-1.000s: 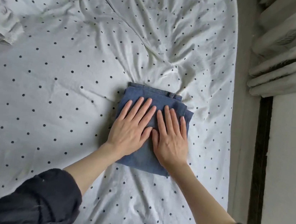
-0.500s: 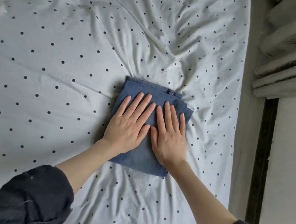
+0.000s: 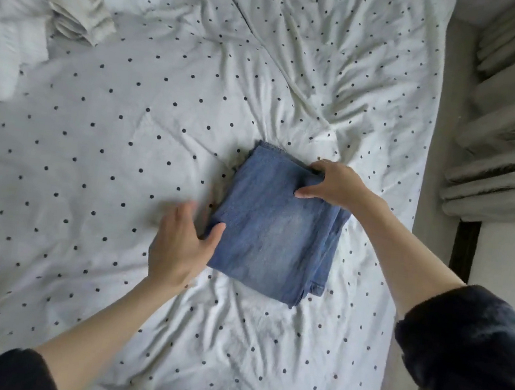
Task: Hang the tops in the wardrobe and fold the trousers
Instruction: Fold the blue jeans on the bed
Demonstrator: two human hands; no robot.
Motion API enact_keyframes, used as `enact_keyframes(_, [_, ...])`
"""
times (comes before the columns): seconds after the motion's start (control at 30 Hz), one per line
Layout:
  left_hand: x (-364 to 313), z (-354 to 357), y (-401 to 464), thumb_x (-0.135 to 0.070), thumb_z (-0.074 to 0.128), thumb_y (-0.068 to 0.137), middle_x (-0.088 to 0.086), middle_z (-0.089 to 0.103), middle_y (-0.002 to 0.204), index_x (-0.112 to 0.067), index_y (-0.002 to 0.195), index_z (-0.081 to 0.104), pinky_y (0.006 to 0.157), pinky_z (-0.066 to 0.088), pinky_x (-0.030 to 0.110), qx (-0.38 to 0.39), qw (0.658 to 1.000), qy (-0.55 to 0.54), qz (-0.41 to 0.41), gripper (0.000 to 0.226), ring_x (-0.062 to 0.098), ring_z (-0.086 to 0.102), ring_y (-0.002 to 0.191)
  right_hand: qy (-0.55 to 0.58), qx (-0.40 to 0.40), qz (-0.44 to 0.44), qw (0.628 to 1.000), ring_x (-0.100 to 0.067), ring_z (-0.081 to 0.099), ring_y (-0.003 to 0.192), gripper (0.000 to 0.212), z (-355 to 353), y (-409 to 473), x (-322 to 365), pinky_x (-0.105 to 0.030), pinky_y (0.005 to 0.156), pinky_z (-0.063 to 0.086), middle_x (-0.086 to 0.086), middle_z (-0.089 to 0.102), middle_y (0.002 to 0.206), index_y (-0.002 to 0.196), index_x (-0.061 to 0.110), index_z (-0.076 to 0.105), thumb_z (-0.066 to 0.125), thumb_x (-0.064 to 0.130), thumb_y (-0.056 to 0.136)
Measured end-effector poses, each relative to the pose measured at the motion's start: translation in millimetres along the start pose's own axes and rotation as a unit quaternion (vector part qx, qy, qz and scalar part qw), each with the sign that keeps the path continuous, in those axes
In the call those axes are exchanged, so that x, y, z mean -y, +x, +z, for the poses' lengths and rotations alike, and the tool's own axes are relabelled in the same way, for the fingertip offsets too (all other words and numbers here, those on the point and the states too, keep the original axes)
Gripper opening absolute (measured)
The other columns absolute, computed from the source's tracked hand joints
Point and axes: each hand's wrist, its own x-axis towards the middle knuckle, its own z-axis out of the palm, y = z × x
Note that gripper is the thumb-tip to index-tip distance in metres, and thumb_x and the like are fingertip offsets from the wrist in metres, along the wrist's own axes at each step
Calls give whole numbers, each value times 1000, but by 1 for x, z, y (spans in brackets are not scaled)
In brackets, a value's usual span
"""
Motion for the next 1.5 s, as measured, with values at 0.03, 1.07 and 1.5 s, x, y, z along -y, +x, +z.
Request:
enact_keyframes(0.03, [4,-1,-3,-67,57,74,5,59,91,-6,104,55,82,51,43,89,987,-75,-107,69,33,60,99,6,5,8,1000,-25,48,119,72,1,-1,1,-31,91,39,-6,53,130,133,17,46,77,41,73])
enact_keyframes(1.07, [-2,-29,33,-11,62,88,2,69,104,-17,105,62,83,51,36,225,866,-426,-134,18,19,64,95,529,67,178,827,-23,63,96,35,45,-79,-58,-36,91,52,-11,67,107,110,2,64,74,11,78])
enact_keyframes(1.5, [-39,-78,-7,-9,61,88,2,64,89,-16,101,60,62,49,34,311,867,-378,-86,15,17,59,71,590,-10,210,780,-18,57,80,5,35,-186,-47,-30,74,51,-5,60,89,87,9,63,62,5,85])
